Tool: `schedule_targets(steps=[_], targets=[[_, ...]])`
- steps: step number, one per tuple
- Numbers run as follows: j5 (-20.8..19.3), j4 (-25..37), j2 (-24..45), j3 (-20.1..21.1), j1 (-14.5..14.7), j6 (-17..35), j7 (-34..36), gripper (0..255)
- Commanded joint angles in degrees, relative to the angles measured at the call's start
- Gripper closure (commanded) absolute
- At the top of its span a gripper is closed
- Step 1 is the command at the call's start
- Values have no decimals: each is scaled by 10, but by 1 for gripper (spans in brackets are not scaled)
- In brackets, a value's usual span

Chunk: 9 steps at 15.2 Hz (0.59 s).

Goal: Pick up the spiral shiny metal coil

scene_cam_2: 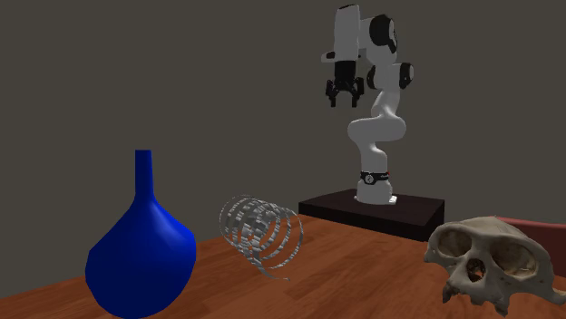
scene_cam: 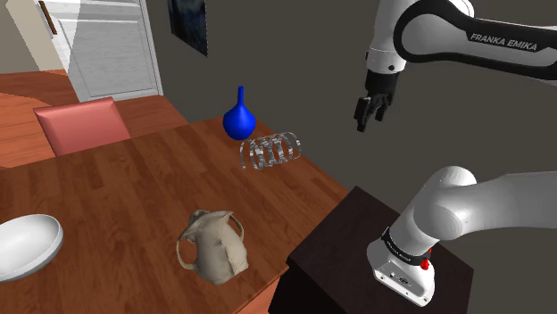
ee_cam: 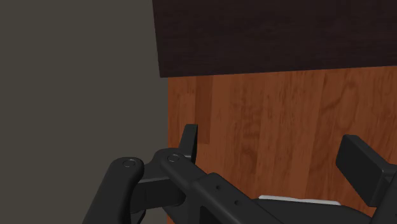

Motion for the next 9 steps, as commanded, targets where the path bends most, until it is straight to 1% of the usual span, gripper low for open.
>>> schedule_targets(steps=[1, 5, 9], targets=[[0, 0, 0, 0, 0, 0, 0, 0], [-17, -36, 35, -33, -5, 87, -32, 0], [-30, -58, 87, -65, -9, 176, -63, 0]])
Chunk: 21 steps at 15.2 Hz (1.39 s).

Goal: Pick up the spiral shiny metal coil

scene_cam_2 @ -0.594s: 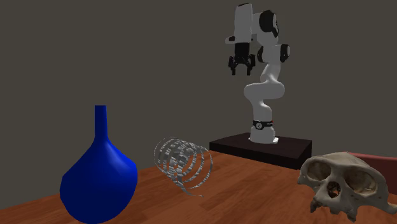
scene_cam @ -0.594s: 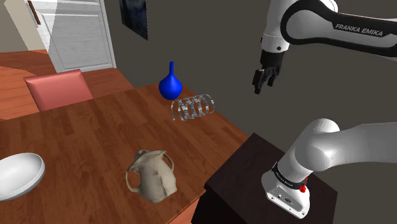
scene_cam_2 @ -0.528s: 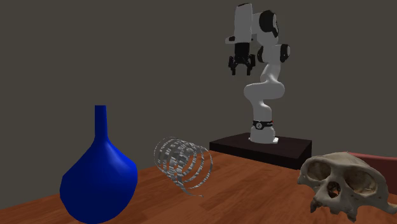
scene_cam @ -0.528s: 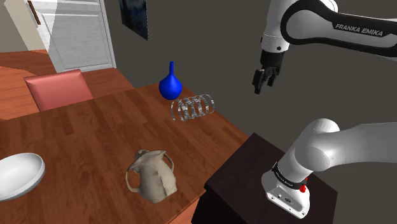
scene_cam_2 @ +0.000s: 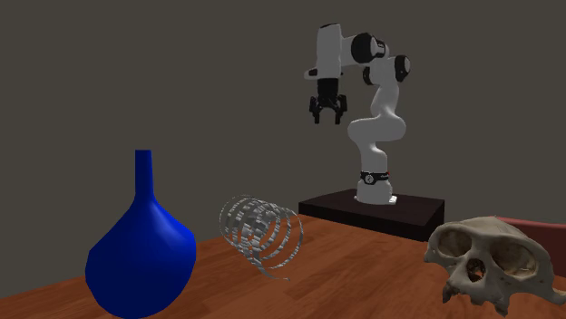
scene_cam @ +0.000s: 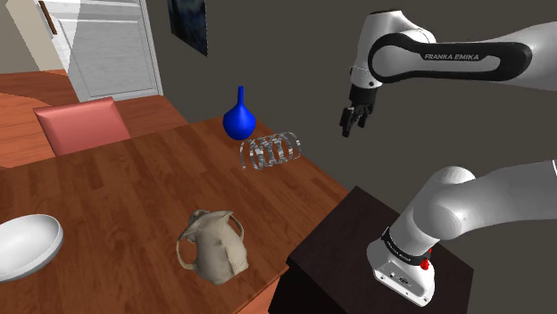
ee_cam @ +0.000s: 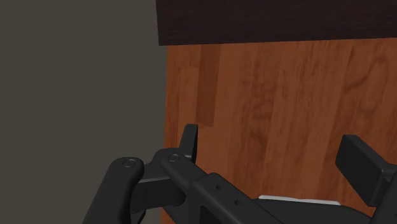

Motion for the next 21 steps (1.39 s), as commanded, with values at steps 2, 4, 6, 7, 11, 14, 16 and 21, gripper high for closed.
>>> schedule_targets(steps=[2, 4, 6, 7, 11, 14, 16, 21], targets=[[-7, -13, 43, -23, -2, 69, -23, 0], [-9, -15, 78, -39, -3, 113, -39, 0], [-9, -13, 116, -54, -3, 156, -57, 0], [-8, -11, 137, -61, -2, 178, -66, 0], [7, 8, 223, -89, 2, 257, -107, 0], [30, 31, 292, -106, 6, 311, -144, 0], [52, 51, 339, -115, 8, 342, -173, 0], [126, 116, 459, -120, 4, 402, -253, 0]])
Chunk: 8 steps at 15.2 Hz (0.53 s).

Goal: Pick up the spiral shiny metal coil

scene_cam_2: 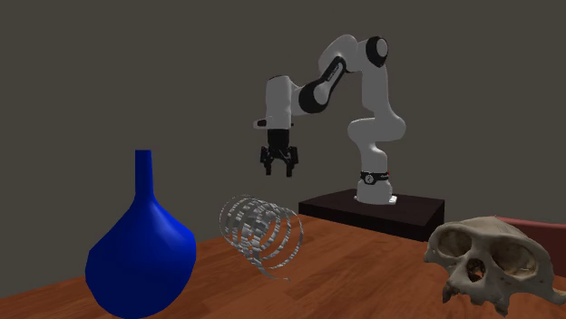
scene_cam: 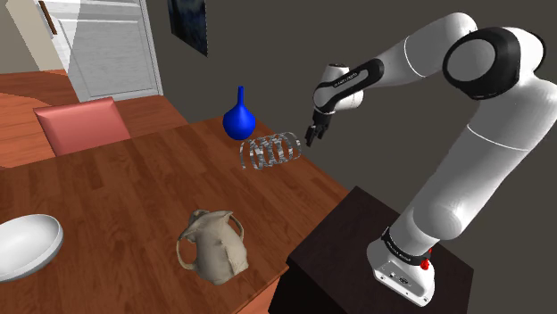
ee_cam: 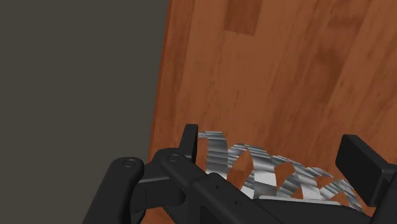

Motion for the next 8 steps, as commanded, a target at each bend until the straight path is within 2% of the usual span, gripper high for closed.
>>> schedule_targets(steps=[1, 6, 8], targets=[[35, 32, 55, 3, -5, 25, -35, 0], [105, 121, 171, 29, -36, 53, -107, 0], [112, 130, 186, 34, -41, 60, -114, 0]])
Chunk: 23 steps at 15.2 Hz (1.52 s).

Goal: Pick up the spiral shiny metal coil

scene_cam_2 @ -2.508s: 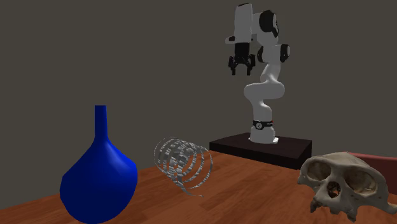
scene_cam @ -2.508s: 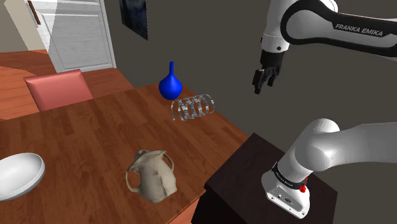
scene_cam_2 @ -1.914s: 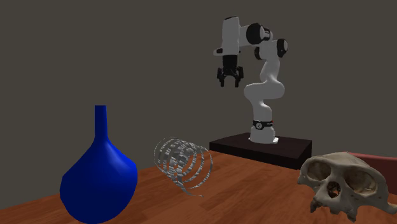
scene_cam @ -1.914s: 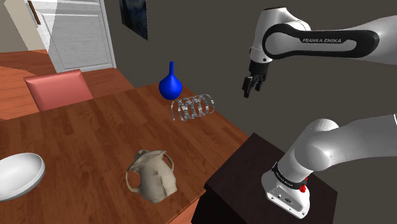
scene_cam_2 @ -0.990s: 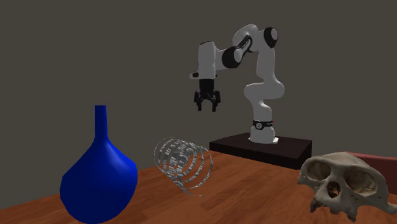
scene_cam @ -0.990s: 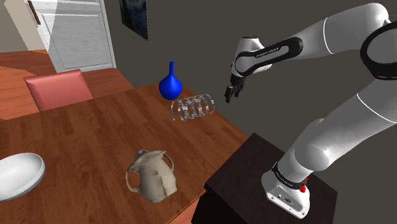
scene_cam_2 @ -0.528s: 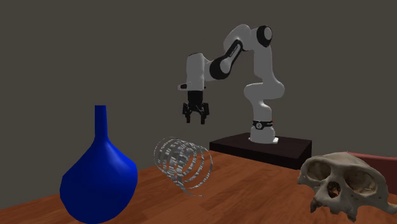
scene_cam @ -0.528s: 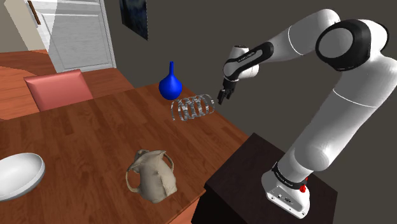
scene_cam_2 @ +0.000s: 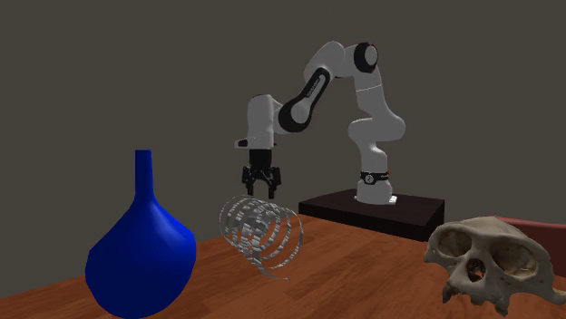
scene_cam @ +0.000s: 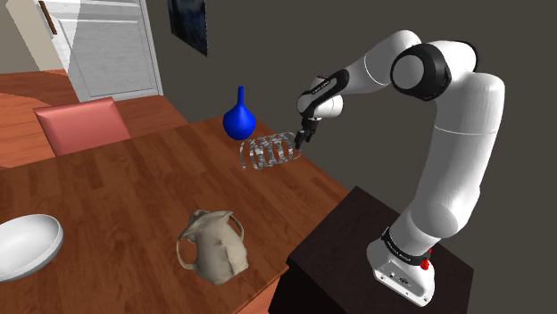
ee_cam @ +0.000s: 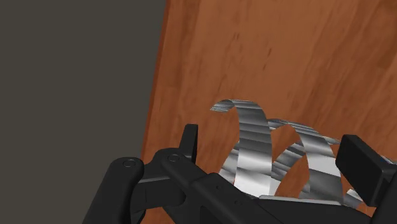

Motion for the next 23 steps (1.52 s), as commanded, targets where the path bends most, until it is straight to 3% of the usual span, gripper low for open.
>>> schedule_targets(steps=[1, 8, 9, 18, 23], targets=[[9, 9, 19, 5, -6, 10, -9, 0], [25, 12, 54, 16, -13, 42, -22, 0], [25, 11, 54, 16, -13, 42, -21, 255], [25, 12, 54, 16, -13, 42, -22, 255], [11, 9, 22, 6, -6, 13, -11, 255]])
